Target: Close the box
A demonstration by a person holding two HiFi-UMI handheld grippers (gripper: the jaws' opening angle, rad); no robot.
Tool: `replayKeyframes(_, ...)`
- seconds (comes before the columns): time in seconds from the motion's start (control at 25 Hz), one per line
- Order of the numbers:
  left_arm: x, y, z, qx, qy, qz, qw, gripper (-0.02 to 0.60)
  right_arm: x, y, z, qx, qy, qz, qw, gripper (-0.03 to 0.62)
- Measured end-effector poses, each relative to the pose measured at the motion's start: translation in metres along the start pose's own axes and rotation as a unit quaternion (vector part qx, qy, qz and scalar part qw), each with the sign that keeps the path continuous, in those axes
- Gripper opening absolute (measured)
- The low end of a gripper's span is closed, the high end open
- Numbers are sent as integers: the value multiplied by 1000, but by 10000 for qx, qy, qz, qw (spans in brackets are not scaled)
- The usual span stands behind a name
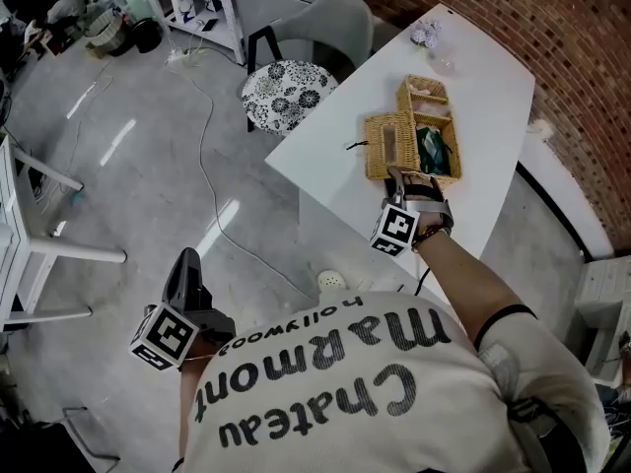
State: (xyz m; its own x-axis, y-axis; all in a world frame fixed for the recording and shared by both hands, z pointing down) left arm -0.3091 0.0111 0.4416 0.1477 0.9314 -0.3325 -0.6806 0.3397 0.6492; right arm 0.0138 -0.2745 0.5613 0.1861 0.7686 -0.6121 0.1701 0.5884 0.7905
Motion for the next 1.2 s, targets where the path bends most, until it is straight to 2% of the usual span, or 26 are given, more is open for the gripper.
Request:
replayKeyframes(0.28,8,-1,-9,-43,-38,-42,10000,2,6,-10,-2,-987,-60,-146,9950,107)
replayKeyframes(0.56,5,-6,-19,-159,-95,17,9998,2,14,-22,-3,-1831,-188,-232,9826,107)
replayKeyframes(1.04,-12,-26,-27,-397,-14,223,9990,2,32,-41,4,-3058,-569,-199,9502,95)
replayKeyframes(1.2,-17,-34,-29,-462,31,287,9985,2,38,-48,7,-3495,-668,-252,9342,92)
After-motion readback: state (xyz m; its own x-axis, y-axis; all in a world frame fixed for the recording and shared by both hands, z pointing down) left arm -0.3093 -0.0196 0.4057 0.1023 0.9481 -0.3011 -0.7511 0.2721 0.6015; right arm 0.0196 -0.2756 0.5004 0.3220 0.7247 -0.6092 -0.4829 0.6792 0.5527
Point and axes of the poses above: the fingertips, and each gripper's own axes: x backward along the fingers, y to its left, z out of its underside, the point moved 4 cm from there along x, backward along the fingers, and after that the axes turned 1 degree about x, right-handed, at the moved point
